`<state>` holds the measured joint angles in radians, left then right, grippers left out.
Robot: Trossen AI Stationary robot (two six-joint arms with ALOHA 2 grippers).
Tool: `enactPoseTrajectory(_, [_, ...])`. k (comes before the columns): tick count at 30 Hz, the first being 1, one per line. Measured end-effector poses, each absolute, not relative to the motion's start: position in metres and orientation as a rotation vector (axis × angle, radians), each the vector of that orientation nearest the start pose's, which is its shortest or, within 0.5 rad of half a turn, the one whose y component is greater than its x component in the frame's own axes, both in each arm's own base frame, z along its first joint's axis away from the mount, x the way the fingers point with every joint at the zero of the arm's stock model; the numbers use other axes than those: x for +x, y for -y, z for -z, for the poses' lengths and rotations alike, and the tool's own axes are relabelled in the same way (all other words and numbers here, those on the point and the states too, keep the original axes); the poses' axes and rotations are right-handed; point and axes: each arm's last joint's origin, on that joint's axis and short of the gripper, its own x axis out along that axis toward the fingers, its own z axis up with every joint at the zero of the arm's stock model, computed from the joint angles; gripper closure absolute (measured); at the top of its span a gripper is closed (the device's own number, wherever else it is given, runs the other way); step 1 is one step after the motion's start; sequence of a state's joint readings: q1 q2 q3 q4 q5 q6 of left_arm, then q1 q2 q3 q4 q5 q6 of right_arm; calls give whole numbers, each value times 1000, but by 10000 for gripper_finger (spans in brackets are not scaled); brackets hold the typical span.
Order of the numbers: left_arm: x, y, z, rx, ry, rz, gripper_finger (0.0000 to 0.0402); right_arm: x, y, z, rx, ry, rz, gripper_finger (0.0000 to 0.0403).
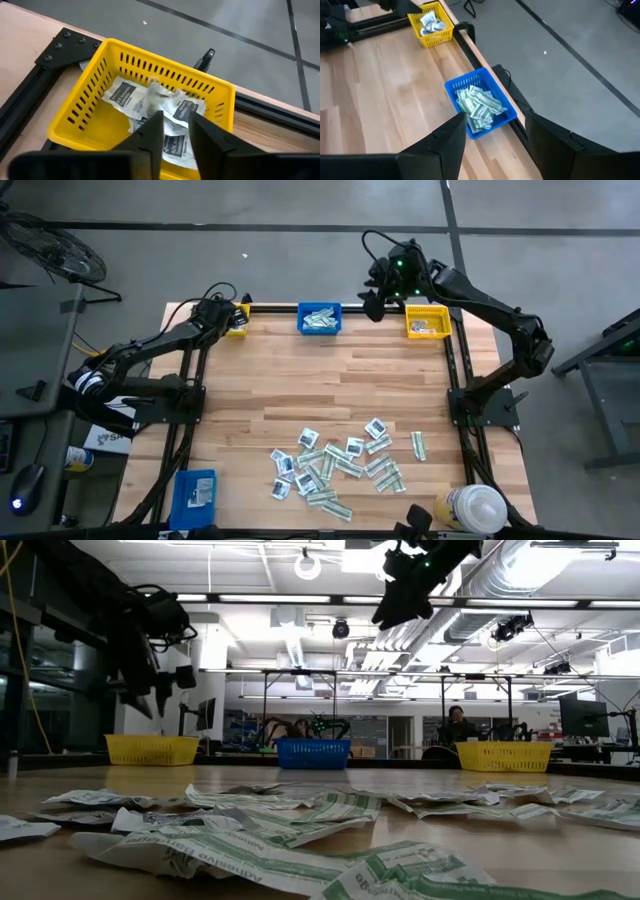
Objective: Pick & Place First Aid Supplies
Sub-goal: Put the gray towelette pack into the left yellow bin
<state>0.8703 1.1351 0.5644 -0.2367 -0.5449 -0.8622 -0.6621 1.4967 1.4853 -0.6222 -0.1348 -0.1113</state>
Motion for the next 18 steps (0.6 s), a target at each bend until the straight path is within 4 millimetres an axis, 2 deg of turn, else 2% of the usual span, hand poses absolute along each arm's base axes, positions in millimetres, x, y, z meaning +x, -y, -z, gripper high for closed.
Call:
enactPoseTrajectory(5, [125,-170,-196,-831,-224,-1601,269,257,195,-365,167,-632,452,205])
enactPoseTrajectory(9, [125,-167,-204,-858,-214,-1491,260,257,192,-364,246,-629,402,207])
enactPoseTrajectory(13, [125,-162,-217,-812,-225,-1318,259,259,185,-362,352,-628,316,207])
enactPoseTrajectory(18, [122,-147,-239,-719,-219,-1035,259,268,164,-357,437,-679,244,208])
